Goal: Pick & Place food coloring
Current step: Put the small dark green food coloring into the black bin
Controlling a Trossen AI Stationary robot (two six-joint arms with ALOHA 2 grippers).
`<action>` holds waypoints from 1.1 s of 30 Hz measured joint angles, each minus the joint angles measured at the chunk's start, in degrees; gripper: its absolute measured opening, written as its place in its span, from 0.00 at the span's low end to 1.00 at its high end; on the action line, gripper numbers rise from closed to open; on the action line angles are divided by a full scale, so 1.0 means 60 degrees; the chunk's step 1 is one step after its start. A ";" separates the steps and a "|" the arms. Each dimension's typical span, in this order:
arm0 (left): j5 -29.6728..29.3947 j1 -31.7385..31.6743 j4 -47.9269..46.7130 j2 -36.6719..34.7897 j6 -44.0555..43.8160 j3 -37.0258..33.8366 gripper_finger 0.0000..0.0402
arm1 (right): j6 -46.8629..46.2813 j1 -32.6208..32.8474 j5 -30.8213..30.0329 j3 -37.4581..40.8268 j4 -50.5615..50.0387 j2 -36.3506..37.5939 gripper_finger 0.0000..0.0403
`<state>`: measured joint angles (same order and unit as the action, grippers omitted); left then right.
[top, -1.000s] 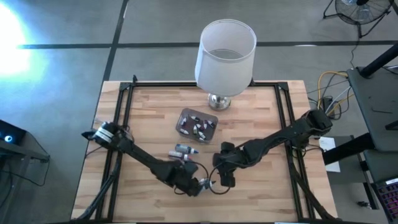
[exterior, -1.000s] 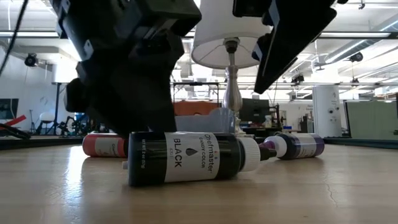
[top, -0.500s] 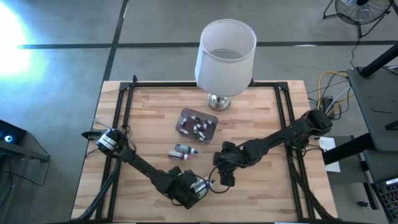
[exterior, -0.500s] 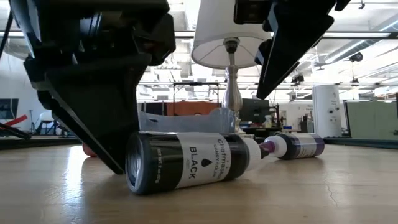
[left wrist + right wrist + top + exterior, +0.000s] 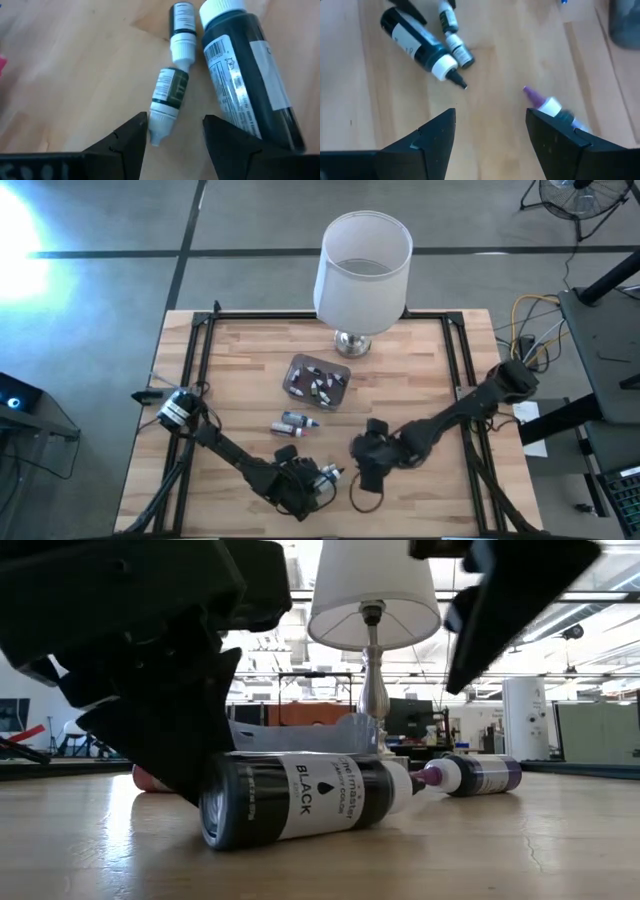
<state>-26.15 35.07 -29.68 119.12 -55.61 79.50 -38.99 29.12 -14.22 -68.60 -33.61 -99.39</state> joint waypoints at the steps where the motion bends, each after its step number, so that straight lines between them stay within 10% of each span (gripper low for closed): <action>1: 0.0004 0.0000 0.0026 0.0009 0.0070 0.0002 0.43 | -0.0255 0.0165 -0.0142 0.0067 0.0019 0.0000 0.58; 10: 0.0591 -0.0245 0.0186 0.0003 0.0996 0.0002 0.39 | -0.2983 0.1666 -0.1132 0.0892 0.0011 0.0000 0.58; 23: 0.1100 -0.0448 -0.1282 -0.0473 0.0930 0.0456 0.06 | -0.4402 0.2488 -0.2936 0.1042 -0.0081 0.0424 0.57; 33: -0.3308 -0.2252 -0.3943 -0.2524 0.2394 0.2216 0.09 | -0.4392 0.1924 -0.5508 0.1051 -0.1063 0.2467 0.54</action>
<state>-46.00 21.56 -53.34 103.98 -41.25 92.79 -65.34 40.66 -47.27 -62.30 -39.99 -84.59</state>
